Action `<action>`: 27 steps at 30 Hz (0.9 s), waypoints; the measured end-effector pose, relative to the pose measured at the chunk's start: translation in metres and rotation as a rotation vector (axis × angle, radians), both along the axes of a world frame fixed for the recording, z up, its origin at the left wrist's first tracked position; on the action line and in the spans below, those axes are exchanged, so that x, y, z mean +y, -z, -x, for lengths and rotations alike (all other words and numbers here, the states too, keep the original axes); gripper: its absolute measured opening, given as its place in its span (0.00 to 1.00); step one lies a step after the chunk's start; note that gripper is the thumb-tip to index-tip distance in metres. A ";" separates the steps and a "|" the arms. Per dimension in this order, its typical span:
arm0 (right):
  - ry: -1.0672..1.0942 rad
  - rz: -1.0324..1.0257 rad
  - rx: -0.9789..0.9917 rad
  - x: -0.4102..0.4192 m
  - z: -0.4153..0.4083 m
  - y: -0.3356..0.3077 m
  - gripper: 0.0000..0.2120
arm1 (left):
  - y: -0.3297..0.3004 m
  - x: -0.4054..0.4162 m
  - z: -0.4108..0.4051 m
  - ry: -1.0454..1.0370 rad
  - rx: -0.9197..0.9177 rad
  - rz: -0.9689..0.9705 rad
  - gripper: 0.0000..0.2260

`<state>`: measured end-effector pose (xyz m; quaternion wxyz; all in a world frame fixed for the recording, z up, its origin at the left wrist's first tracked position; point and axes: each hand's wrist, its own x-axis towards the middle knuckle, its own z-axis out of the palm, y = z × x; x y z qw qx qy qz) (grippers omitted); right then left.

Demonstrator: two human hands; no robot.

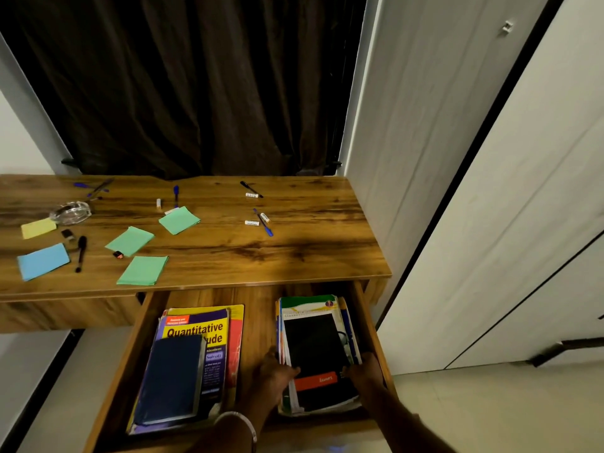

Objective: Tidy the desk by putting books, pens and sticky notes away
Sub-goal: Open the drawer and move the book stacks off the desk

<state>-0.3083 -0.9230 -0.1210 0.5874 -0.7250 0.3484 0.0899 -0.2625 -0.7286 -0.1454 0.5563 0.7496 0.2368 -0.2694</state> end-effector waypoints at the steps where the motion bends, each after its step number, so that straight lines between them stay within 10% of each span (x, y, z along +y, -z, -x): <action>1: -0.010 0.029 0.016 0.000 0.001 0.001 0.16 | 0.008 0.000 -0.001 0.039 0.005 -0.061 0.37; 11: -0.154 0.197 0.089 -0.005 0.009 0.008 0.17 | 0.085 0.004 -0.015 0.171 0.055 -0.248 0.36; 27: -0.434 0.469 -0.043 0.013 0.013 -0.016 0.17 | -0.015 0.014 0.022 0.215 -0.304 -0.272 0.19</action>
